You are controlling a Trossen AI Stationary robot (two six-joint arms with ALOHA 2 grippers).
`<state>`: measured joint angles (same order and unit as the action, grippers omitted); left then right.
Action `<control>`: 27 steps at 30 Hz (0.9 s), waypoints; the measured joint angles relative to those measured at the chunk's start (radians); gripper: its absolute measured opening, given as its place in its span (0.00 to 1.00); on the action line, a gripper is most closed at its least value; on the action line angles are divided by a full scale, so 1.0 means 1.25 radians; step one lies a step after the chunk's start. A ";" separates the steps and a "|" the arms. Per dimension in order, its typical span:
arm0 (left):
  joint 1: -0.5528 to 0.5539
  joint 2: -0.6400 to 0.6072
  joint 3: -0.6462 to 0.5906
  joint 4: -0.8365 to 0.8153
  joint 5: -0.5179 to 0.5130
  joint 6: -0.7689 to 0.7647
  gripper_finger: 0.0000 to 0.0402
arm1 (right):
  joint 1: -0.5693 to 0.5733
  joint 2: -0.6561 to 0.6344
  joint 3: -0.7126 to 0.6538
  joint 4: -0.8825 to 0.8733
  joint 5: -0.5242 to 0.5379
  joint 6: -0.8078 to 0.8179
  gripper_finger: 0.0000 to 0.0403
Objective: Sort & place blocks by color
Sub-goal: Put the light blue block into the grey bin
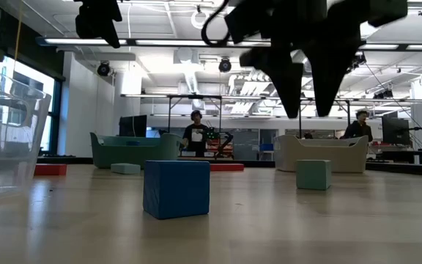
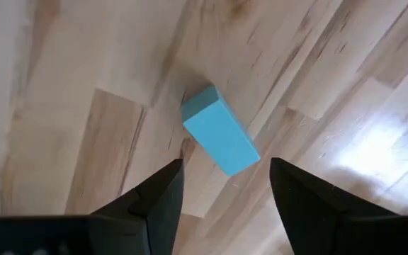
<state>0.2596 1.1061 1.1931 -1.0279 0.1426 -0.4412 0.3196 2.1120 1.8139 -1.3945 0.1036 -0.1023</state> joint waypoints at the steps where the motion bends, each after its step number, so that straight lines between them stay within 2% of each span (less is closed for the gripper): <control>1: 0.000 0.000 0.000 0.000 0.000 0.000 0.40 | -0.003 0.000 -0.012 0.008 -0.002 0.008 0.49; 6: 0.000 0.000 0.000 0.000 0.000 0.000 0.40 | -0.006 0.000 -0.051 0.054 -0.003 0.003 0.49; 12: 0.000 0.000 0.000 0.000 0.000 0.000 0.40 | -0.004 0.000 -0.086 0.093 -0.029 -0.080 0.49; 18: 0.000 0.000 0.000 0.000 0.000 0.000 0.40 | -0.004 0.000 -0.118 0.112 0.020 -0.150 0.49; 27: 0.000 0.000 0.000 0.000 -0.001 -0.002 0.40 | -0.006 0.000 -0.187 0.177 0.002 -0.173 0.49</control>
<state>0.2600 1.1061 1.1931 -1.0275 0.1416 -0.4438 0.3122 2.1120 1.5800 -1.1726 0.1057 -0.3185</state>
